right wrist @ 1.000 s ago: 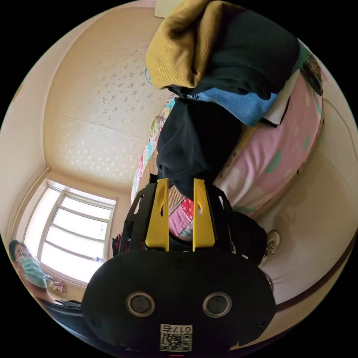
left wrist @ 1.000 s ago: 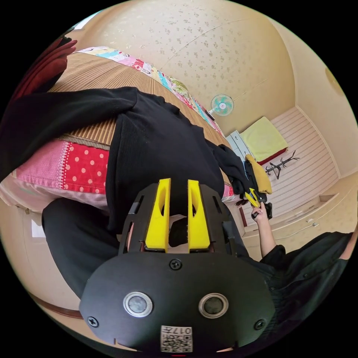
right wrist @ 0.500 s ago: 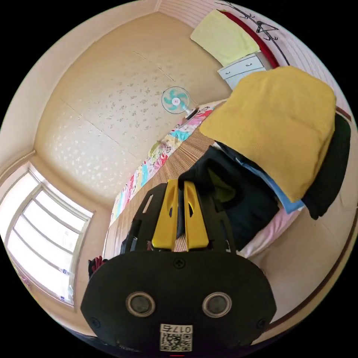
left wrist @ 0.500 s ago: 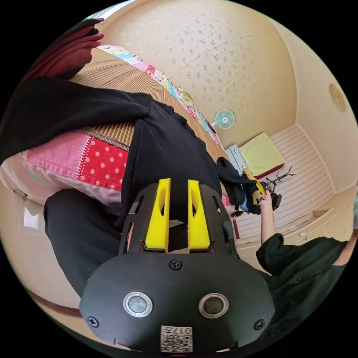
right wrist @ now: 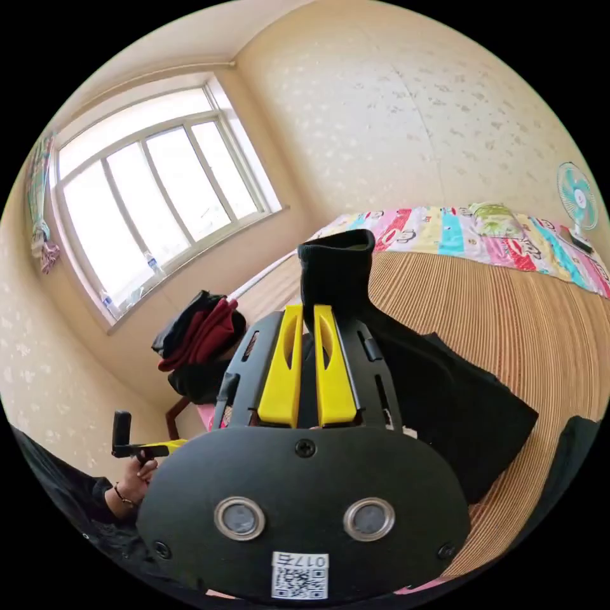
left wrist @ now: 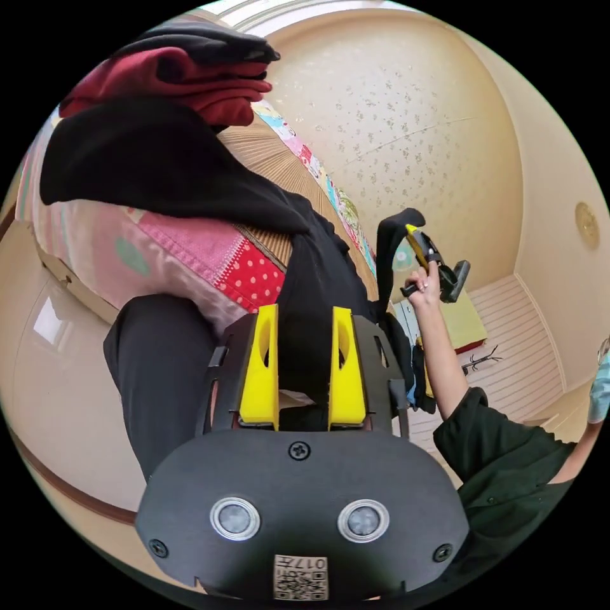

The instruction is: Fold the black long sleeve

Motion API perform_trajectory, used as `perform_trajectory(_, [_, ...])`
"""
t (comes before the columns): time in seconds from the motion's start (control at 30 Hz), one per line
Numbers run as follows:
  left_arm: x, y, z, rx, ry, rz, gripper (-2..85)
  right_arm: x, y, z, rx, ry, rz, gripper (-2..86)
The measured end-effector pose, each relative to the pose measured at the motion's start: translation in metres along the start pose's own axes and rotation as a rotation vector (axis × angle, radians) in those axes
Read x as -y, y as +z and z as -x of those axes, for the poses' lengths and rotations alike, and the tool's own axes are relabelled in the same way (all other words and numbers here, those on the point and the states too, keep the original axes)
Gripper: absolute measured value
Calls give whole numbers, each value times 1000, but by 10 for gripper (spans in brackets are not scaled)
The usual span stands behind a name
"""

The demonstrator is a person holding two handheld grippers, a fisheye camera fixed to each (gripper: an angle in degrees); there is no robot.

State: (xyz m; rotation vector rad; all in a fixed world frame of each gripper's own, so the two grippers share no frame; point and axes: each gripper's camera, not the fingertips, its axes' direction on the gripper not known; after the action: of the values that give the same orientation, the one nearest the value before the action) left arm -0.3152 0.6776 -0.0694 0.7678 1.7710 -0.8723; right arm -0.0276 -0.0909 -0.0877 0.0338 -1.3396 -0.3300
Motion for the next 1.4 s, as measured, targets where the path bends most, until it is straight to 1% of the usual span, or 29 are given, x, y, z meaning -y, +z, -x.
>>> perform_trajectory(0.03, [10,-19,13,-7,-42,-29,139,-23,52,12,4,-34,137,27])
perform_trajectory(0.1, [24,-50,36,-31,-108,-73,145,-60,106,28,10,-107,286,27])
perform_trajectory(0.13, [32,-69,56,-63,-162,-108,146,-84,123,38,0,-150,336,27])
perform_trajectory(0.17, [35,-80,67,-85,-195,-130,146,-95,127,42,-7,-169,346,27])
perform_trajectory(0.23, [41,-121,112,-154,-313,-236,145,-129,116,46,-12,-195,321,27])
perform_trajectory(0.27, [42,-130,122,-163,-339,-259,145,-136,109,44,-3,-187,306,26])
perform_trajectory(0.33, [52,-157,166,-241,-444,-343,140,-160,73,21,21,-119,242,22])
perform_trajectory(0.37, [56,-161,176,-271,-462,-356,138,-166,63,13,18,-102,226,21])
perform_trajectory(0.47, [80,-176,209,-375,-513,-432,135,-197,11,-37,5,-10,138,14])
perform_trajectory(0.53, [94,-183,229,-460,-564,-508,134,-222,-28,-83,-9,89,66,10])
perform_trajectory(0.63, [113,-187,241,-492,-595,-549,134,-247,-60,-133,-41,203,18,8])
perform_trajectory(0.77, [121,-198,237,-479,-610,-606,135,-269,-87,-168,-97,263,-26,7])
perform_trajectory(0.83, [123,-208,236,-463,-604,-632,133,-287,-93,-184,-179,288,-44,6])
perform_trajectory(0.9, [121,-218,235,-449,-596,-661,120,-301,-87,-197,-212,324,-17,6])
perform_trajectory(0.97, [121,-228,232,-421,-574,-686,105,-311,-77,-206,-203,323,20,6])
perform_trajectory(1.07, [132,-232,236,-411,-535,-661,101,-315,-77,-210,-235,293,45,5])
perform_trajectory(1.17, [137,-223,252,-412,-569,-620,99,-324,-90,-229,-187,316,28,4])
perform_trajectory(1.3, [120,-215,265,-395,-616,-620,84,-340,-111,-255,-101,349,-7,4])
perform_trajectory(1.4, [102,-206,268,-361,-607,-626,106,-348,-122,-266,-74,345,-12,4])
